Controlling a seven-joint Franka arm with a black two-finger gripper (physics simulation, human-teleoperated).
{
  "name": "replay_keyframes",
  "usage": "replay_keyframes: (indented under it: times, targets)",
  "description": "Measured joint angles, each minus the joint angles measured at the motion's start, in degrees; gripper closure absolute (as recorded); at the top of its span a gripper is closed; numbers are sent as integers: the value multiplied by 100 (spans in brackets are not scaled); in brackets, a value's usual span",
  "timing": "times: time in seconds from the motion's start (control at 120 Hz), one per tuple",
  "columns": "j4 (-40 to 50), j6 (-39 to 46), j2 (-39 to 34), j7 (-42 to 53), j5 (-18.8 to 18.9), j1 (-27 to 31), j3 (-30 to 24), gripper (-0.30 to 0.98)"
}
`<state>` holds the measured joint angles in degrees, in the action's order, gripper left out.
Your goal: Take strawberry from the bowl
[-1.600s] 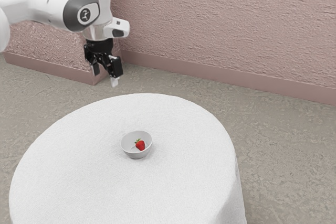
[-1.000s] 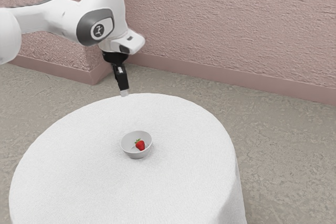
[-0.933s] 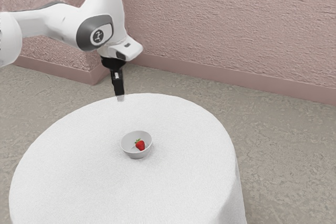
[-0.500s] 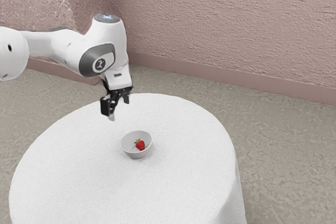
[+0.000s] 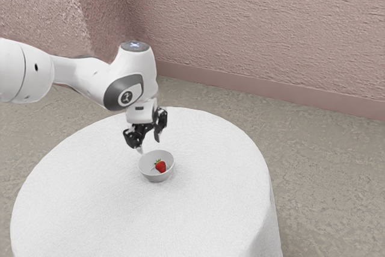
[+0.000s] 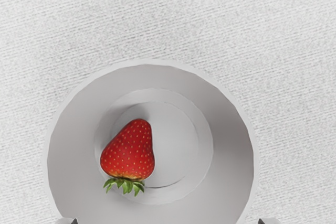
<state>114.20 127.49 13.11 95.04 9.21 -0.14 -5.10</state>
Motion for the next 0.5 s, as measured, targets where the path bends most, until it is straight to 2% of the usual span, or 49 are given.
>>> replay_keyframes:
  times: [0.2,0.5]
  targets:
    - [-58,174,287,368,3,24,0,36]
    - [-183,302,643,720,-2,32,0,39]
